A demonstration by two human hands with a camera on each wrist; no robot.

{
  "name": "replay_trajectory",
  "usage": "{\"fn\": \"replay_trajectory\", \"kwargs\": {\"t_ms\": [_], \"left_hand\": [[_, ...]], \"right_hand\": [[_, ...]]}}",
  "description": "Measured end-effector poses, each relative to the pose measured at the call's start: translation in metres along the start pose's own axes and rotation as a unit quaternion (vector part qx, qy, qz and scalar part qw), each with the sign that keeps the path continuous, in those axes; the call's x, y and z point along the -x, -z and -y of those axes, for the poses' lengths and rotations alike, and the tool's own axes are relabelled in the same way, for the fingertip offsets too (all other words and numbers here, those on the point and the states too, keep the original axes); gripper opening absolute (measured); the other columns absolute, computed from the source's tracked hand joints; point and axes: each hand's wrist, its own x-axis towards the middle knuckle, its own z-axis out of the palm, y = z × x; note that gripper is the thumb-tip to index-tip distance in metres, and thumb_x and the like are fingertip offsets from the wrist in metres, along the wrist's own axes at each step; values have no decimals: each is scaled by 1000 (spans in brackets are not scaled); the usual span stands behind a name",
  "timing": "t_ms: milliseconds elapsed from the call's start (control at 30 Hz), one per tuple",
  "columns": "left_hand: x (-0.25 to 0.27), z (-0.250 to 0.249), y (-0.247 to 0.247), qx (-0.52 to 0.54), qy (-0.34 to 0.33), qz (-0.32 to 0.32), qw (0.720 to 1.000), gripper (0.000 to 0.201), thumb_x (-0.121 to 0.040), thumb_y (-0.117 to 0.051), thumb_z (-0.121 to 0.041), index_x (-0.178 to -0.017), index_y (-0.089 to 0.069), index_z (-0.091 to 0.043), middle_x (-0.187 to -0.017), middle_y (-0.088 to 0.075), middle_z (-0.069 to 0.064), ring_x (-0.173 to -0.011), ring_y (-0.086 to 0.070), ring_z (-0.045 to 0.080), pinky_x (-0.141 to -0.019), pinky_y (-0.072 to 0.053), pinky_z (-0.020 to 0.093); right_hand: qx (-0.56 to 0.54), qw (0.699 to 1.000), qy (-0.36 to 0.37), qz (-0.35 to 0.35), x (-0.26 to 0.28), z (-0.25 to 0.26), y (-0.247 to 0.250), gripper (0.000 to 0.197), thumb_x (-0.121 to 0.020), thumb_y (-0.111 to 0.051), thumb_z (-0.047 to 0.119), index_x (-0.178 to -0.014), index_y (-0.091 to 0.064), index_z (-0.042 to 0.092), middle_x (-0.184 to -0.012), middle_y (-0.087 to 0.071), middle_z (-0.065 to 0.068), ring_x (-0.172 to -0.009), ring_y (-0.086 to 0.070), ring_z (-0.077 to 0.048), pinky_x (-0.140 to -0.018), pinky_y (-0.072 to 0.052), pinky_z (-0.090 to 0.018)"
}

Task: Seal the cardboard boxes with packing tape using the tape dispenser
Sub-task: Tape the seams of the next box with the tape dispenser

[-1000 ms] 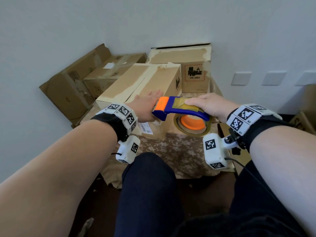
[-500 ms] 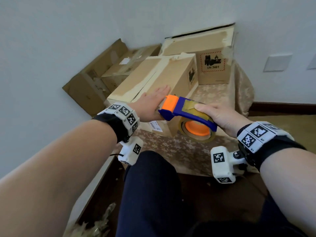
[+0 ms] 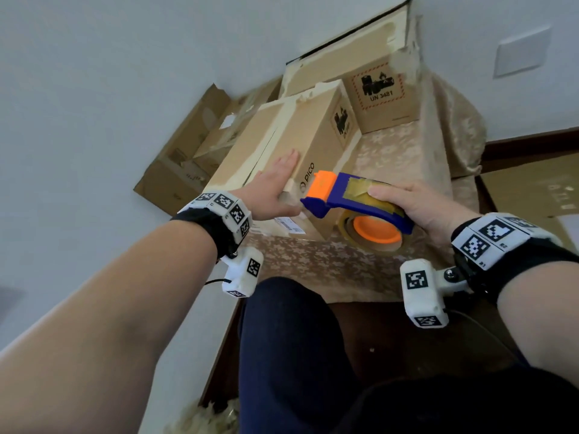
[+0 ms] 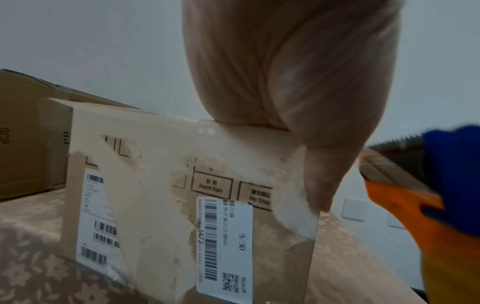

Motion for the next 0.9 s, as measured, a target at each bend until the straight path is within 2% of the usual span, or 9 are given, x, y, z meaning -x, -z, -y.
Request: {"fn": "replay_trajectory", "kwargs": {"t_ms": [67, 200, 333, 433, 500, 567, 667, 800, 900], "left_hand": [[0, 0, 0, -6, -2, 0, 1000, 109, -83, -69, -38, -151, 12, -12, -160, 10, 1, -147, 5, 15, -117, -13, 53], [0, 1, 1, -3, -5, 5, 1000, 118, -77, -75, -41, -151, 14, -13, -160, 11, 1, -147, 6, 16, -118, -12, 52], [1, 0, 4, 22, -1, 34, 999, 138, -62, -82, -53, -150, 17, -16, -159, 15, -2, -146, 11, 13, -119, -4, 51], [0, 2, 5, 32, 1, 57, 998, 146, -50, -74, -69, -149, 20, -18, -159, 18, -5, -145, 14, 11, -119, -2, 52], [0, 1, 7, 42, 9, 68, 997, 142, -51, -64, -76, -150, 20, -18, -158, 19, -5, -145, 16, 11, -119, -1, 50], [-3, -1, 9, 72, 28, 70, 995, 127, -59, -46, -80, -151, 17, -18, -158, 19, -4, -145, 16, 13, -119, 3, 48], [-9, -6, 11, 102, 49, 58, 992, 94, -77, -28, -57, -151, 12, -16, -159, 15, -1, -146, 13, 16, -119, 3, 48], [-17, -5, 9, 81, 70, 59, 993, 97, -72, -33, -48, -151, 14, -15, -160, 14, 1, -147, 10, 21, -118, -3, 52], [-21, -6, 7, 60, 74, 53, 994, 94, -77, -35, -49, -151, 12, -14, -160, 13, 4, -147, 9, 23, -117, -6, 55]], "right_hand": [[13, 1000, -7, -4, 7, -4, 9, 30, -85, -65, 40, -95, -74, 13, -91, -73, -16, -78, -64, -23, -76, -45, -32], [61, 998, -10, -8, 10, -1, 11, 34, -86, -64, 41, -96, -73, 10, -82, -72, -11, -71, -63, -20, -62, -44, -24], [146, 989, -11, -19, 6, 11, 5, 36, -85, -65, 46, -75, -71, 13, -65, -67, -5, -56, -58, -14, -54, -40, -20], [201, 979, -5, -28, 2, 21, -1, 39, -84, -65, 49, -63, -65, 17, -59, -62, -3, -55, -54, -16, -54, -37, -24], [240, 970, -14, -21, -1, 28, -4, 45, -84, -63, 52, -60, -61, 14, -56, -57, -4, -53, -51, -16, -53, -34, -25], [270, 962, -34, -19, -4, 34, -7, 48, -82, -62, 57, -68, -64, 10, -63, -58, -8, -57, -51, -19, -55, -35, -27], [285, 957, -45, -22, -4, 46, -11, 53, -80, -62, 60, -82, -69, 7, -68, -59, -9, -62, -52, -20, -58, -37, -28], [358, 933, -39, 1, -3, 68, -21, 44, -88, -55, 56, -65, -55, 19, -72, -54, -12, -69, -50, -26, -63, -35, -31], [363, 930, -60, -16, -5, 84, -26, 47, -82, -59, 59, -69, -55, 14, -68, -55, -7, -67, -51, -24, -66, -40, -32]]}}
